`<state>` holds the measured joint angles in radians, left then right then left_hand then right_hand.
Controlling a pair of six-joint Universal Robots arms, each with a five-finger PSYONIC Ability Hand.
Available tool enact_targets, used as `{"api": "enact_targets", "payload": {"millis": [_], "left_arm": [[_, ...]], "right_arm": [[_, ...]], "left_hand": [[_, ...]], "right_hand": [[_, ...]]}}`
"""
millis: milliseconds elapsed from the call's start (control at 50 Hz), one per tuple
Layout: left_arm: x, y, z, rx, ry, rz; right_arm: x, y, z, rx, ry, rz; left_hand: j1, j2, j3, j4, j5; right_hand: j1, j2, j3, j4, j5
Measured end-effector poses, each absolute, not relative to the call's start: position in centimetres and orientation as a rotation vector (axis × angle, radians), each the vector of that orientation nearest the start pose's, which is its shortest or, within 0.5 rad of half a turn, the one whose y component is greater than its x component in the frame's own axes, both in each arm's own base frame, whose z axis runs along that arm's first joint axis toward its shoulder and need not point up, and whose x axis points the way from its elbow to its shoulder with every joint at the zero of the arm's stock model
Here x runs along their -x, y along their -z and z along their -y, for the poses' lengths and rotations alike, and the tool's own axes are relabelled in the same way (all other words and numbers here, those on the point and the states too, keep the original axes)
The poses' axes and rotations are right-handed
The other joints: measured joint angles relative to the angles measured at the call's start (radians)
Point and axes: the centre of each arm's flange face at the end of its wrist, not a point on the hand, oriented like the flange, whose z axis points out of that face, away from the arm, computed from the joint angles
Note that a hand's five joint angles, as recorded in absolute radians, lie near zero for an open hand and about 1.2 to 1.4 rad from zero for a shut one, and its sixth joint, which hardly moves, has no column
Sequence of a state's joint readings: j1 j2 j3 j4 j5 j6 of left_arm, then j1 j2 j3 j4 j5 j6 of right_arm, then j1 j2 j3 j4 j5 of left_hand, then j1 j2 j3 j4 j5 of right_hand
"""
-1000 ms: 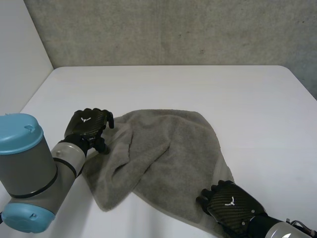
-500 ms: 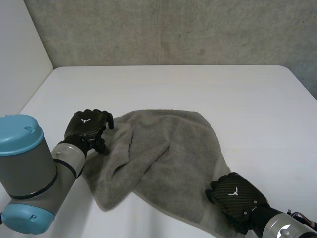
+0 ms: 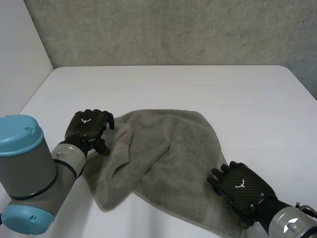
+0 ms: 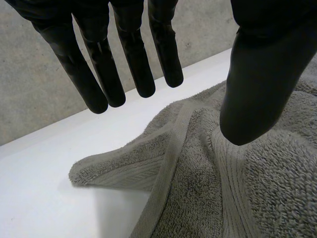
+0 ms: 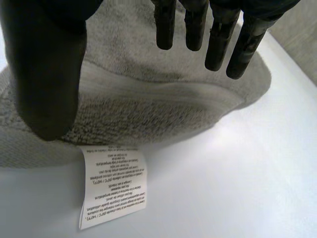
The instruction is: Fold the towel.
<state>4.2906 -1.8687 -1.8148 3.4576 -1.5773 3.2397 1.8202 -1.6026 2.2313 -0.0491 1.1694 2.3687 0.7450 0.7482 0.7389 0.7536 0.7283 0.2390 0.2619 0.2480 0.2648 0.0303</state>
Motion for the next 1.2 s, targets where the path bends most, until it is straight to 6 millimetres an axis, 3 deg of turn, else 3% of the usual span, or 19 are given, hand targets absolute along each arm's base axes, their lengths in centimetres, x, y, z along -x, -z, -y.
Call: {"api": "enact_targets", "payload": {"millis": [120, 260, 700, 740, 920, 1200], "left_arm": [[25.3, -17.1, 24.2, -0.671, 2.064, -2.537], [25.3, -17.1, 24.1, -0.676, 2.064, -2.539], [25.4, -16.9, 23.9, -0.685, 2.059, -2.544], [25.4, -16.9, 23.9, -0.685, 2.059, -2.544], [25.4, -16.8, 23.9, -0.686, 2.053, -2.548], [25.4, -16.7, 24.0, -0.685, 2.049, -2.550]], "right_arm": [[-20.8, -15.9, 13.0, 1.586, 1.469, -2.104], [-20.6, -15.3, 11.8, 1.640, 1.384, -2.088], [-20.4, -13.0, 12.9, 1.616, 1.358, -2.100], [-20.4, -12.8, 12.9, 1.617, 1.350, -2.101], [-20.6, -12.5, 13.5, 1.618, 1.377, -2.095], [-20.7, -12.9, 14.6, 1.600, 1.461, -2.081]], "left_hand": [[0.000, 0.000, 0.000, 0.000, -0.001], [0.000, 0.000, 0.000, 0.000, -0.001], [0.000, 0.000, -0.001, 0.000, -0.001], [0.000, 0.000, -0.001, 0.000, -0.002], [0.000, 0.000, -0.001, 0.000, -0.001], [0.000, 0.000, -0.001, 0.000, -0.001]], "right_hand": [[-0.007, 0.000, -0.001, 0.000, -0.008], [-0.007, 0.000, -0.001, 0.000, -0.008], [0.002, 0.001, 0.001, 0.000, 0.033], [0.029, 0.009, 0.017, 0.009, 0.070], [0.444, 0.450, 0.460, 0.440, 0.478], [0.549, 0.527, 0.540, 0.524, 0.572]]}}
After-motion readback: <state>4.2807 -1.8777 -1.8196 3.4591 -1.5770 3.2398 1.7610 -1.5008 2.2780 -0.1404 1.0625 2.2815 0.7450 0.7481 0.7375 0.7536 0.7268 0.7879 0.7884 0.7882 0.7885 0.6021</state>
